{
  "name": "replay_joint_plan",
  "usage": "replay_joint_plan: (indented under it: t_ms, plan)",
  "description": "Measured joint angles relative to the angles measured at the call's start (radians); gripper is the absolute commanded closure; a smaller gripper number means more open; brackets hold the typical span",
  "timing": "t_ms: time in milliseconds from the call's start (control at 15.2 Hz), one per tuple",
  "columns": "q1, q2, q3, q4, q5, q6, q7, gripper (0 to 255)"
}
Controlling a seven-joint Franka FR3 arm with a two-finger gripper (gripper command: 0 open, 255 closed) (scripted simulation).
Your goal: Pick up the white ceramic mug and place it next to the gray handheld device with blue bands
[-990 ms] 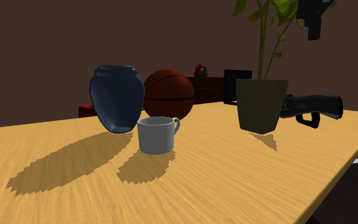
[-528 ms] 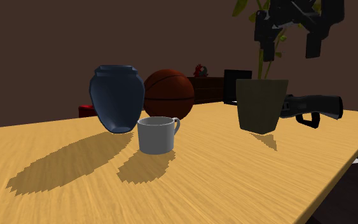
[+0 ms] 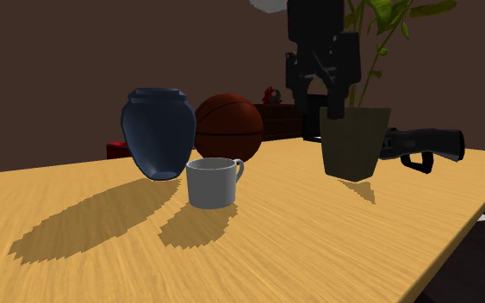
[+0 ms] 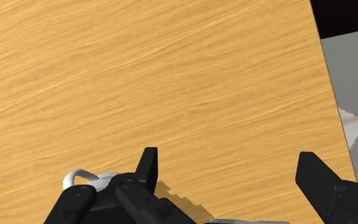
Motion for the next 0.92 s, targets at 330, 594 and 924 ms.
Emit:
replay_joint_plan:
  t_ms: [330, 594, 924]
  plan:
    - [-0.010, 0.202, -0.030, 0.137, 0.034, 0.075, -0.053, 0]
    - [-0.023, 0.345, -0.041, 0.254, 0.069, 0.109, -0.090, 0]
    - [-0.051, 0.539, -0.042, 0.445, 0.119, 0.118, -0.134, 0]
